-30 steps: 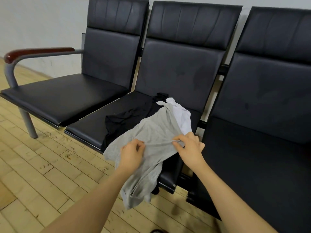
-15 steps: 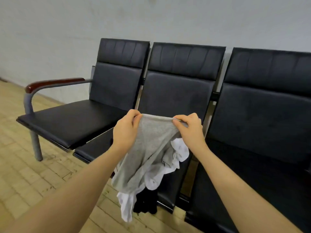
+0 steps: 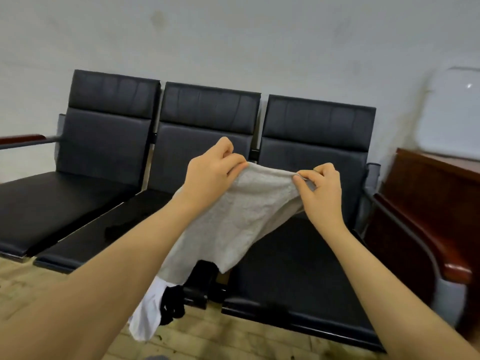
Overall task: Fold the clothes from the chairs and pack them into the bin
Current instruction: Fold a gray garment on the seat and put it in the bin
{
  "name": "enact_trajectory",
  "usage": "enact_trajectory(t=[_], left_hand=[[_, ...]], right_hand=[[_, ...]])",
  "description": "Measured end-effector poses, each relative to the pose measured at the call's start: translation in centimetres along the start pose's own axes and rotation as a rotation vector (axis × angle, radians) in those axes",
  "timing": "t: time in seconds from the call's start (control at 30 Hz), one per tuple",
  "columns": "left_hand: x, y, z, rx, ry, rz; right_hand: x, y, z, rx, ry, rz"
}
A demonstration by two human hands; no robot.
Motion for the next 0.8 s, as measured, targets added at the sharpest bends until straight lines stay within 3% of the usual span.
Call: enact_trajectory(t=[0.33, 0.63, 0.8], left_hand=[[-10.0, 7.9, -0.7, 0.097, -0.022, -0.326], [-22.1, 7.9, -11.3, 0.433, -0.282, -0.428], [-27.5, 8.1, -16.2, 0.522, -0.482, -0.587]], right_hand=[[7.3, 10.6, -3.1, -0.172, 0.038, -0.186], [-0.1, 21.0, -10.2, -0.337, -0.237, -0.384], [-5.2, 23.5, -14.7, -0.404, -0.456, -0.378]])
Point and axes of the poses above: each hand's wrist, its own z-axis towards the middle knuckle, its own x-axis out of the back of the hand, y = z × x, the point moved 7 cm from there along z, towards the middle knuckle, and after that the axes turned 13 degrees about -z, right-handed, at the moved point
